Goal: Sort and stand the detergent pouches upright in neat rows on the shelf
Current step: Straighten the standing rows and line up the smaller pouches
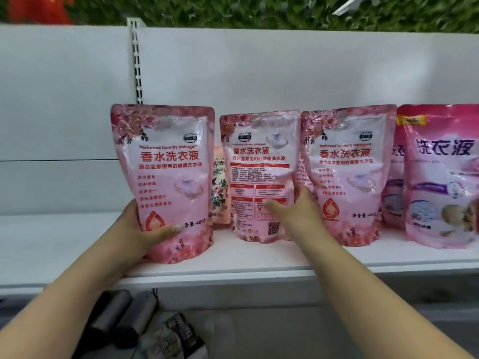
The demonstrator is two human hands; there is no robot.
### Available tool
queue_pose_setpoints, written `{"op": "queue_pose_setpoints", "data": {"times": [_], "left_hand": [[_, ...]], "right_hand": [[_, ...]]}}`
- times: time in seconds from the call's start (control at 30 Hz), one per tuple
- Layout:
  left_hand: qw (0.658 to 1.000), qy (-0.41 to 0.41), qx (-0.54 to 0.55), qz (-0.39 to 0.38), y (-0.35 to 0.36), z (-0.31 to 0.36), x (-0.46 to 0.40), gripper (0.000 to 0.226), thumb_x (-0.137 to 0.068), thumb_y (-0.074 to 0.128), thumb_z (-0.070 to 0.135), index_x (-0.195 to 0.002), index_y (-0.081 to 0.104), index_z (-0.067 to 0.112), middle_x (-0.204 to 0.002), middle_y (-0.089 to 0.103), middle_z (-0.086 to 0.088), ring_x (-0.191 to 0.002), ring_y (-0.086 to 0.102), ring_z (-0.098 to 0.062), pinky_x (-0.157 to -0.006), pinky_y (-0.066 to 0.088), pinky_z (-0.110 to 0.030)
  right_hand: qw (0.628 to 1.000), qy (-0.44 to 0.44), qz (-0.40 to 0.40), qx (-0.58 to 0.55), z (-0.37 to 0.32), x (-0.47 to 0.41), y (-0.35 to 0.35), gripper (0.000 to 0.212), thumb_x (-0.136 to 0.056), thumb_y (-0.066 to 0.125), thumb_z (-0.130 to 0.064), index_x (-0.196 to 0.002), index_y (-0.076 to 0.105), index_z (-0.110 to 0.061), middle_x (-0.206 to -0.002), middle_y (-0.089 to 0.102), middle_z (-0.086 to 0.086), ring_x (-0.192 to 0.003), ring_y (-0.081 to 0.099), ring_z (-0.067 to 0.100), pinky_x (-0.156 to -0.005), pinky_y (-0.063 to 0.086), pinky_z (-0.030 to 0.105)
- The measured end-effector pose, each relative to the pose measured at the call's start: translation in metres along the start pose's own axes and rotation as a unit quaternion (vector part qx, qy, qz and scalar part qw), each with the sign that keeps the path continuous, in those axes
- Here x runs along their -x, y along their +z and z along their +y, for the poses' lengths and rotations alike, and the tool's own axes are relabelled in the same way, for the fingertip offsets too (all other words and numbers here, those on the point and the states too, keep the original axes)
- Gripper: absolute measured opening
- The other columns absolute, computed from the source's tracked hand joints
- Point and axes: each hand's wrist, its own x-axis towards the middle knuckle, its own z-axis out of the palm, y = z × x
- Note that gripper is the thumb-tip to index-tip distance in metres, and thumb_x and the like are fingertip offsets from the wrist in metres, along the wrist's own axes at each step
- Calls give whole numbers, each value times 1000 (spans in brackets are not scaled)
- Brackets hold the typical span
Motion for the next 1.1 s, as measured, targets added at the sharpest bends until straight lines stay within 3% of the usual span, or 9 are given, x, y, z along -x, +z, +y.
{"op": "queue_pose_setpoints", "data": {"times": [0.17,0.23,0.33,0.37,0.47,0.57,0.73,0.97,1.1], "left_hand": [[1000,-5,22,17,-3,-3,2,104,-11,85,59,-105,57,23,-91,73,5,-79,71,-15,-65,56,-31],[999,-11,40,34,-5,-4,3,103,-12,87,56,-103,55,21,-87,74,1,-75,71,-19,-60,56,-30],[997,-17,60,52,-5,-4,4,76,-41,82,32,-109,53,14,-93,71,-6,-79,70,-23,-67,55,-37],[997,-21,58,53,-5,-3,5,72,-45,79,28,-110,53,14,-96,70,-6,-81,69,-24,-70,55,-39],[996,-35,71,49,-7,-1,5,63,-48,77,23,-106,52,17,-95,70,-5,-80,69,-22,-67,55,-35],[994,-38,92,46,-7,0,6,55,-48,76,21,-98,53,21,-94,70,-4,-81,69,-21,-68,55,-35],[995,-26,86,44,-7,0,7,50,-48,75,20,-94,53,24,-93,69,-1,-83,67,-19,-72,54,-36],[996,-17,75,47,-7,-1,7,53,-48,76,22,-98,56,21,-90,71,0,-79,69,-17,-73,55,-37],[995,-15,82,52,-6,-2,7,47,-50,74,21,-92,54,25,-89,70,2,-78,67,-13,-64,53,-28]], "right_hand": [[987,-106,-77,91,-16,51,26,64,-82,64,-39,-132,28,-21,-97,55,-5,-73,60,5,-57,50,11],[980,-127,-134,68,-29,67,33,66,-82,61,-45,-136,29,-23,-88,58,-2,-70,62,8,-69,54,24],[986,-125,-98,-43,-44,53,24,31,-84,60,-38,-107,60,-17,-76,59,-7,-63,57,4,-72,54,30],[989,-104,-86,-53,-44,40,20,36,-81,61,-40,-108,59,-16,-88,60,-6,-76,58,6,-78,53,30],[981,46,-167,-87,-41,16,18,102,-50,72,-64,-134,42,-14,-132,51,4,-120,48,23,-104,38,48],[955,114,-247,-122,-33,14,26,65,-60,69,-51,-113,56,-16,-111,66,6,-104,60,24,-91,47,44],[969,87,-114,-200,-21,-1,22,36,-73,70,-27,-105,59,-12,-89,70,6,-85,66,23,-85,51,43],[964,77,1,-255,-13,-30,23,30,-84,63,-9,-111,54,-19,-111,64,12,-97,62,30,-87,51,47],[965,78,8,-251,-8,-41,36,49,-82,66,-13,-126,45,-19,-116,62,12,-101,62,32,-88,50,52]]}}
